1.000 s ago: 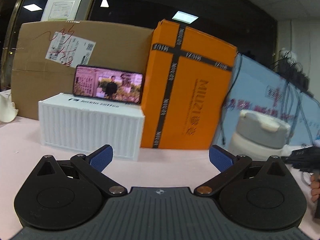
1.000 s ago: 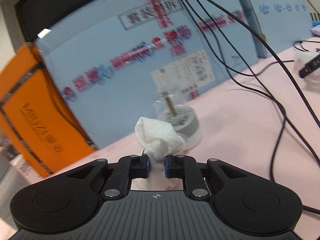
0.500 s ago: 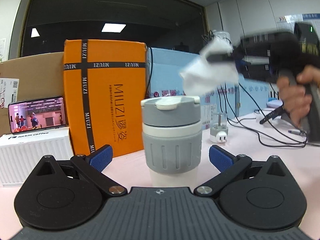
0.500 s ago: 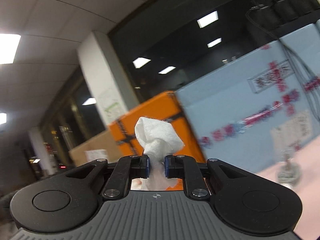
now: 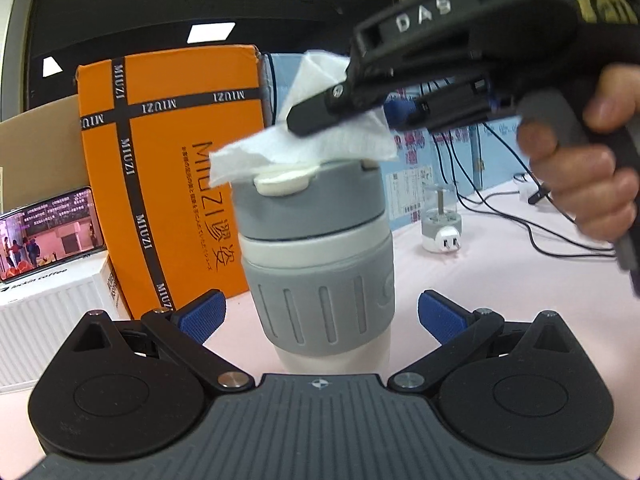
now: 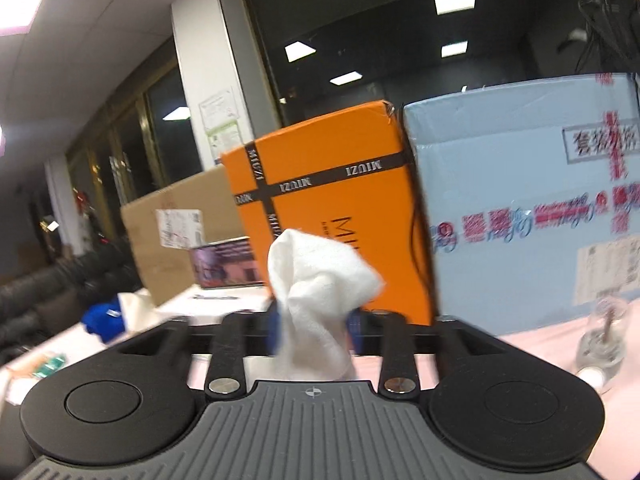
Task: Clean container
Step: 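Lift the wipe with the right gripper toward the grey mug held by the left gripper, then wipe the grey mug lid with the right gripper while the left gripper holds the mug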
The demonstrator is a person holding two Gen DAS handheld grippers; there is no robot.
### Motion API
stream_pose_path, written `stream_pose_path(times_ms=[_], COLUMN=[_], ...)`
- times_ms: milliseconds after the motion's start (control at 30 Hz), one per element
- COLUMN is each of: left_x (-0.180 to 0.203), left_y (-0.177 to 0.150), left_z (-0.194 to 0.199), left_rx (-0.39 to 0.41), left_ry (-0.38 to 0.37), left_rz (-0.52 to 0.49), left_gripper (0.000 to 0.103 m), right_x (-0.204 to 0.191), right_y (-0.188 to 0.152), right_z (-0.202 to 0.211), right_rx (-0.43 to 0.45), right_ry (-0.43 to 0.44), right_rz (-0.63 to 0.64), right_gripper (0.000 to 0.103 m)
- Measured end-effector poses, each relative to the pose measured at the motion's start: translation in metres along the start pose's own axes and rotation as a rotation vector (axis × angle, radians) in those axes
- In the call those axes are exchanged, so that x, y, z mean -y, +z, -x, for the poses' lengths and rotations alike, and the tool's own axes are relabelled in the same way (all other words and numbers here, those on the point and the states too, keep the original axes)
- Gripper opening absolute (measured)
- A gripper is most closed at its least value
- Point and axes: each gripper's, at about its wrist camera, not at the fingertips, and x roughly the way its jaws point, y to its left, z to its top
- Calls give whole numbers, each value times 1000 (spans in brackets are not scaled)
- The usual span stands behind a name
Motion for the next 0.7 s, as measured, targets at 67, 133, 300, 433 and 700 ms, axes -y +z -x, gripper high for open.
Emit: stream_pose_path(times_ms=[67,133,300,433,700], left_x=[-1,-2,0,4,6], left_y=[-1,-3,-2,-2,0], left_z=[2,3,2,2,3], left_rx=[9,11,16,11,13], left_ry=[10,16,16,-1,2], left_rz=[8,17,22,0,-12], left_gripper=[103,100,85,74,72], right_x=[0,2,-3,-12,-21], right_y=[-4,-6,-13,-18,-24], right_z=[-3,-6,-16,-20,-22], right_rx=[9,25,39,17,45], right_ry=[-19,-38,-19,15,-142], right_rz=[24,38,88,130,246], right_gripper=[46,48,29,23,19])
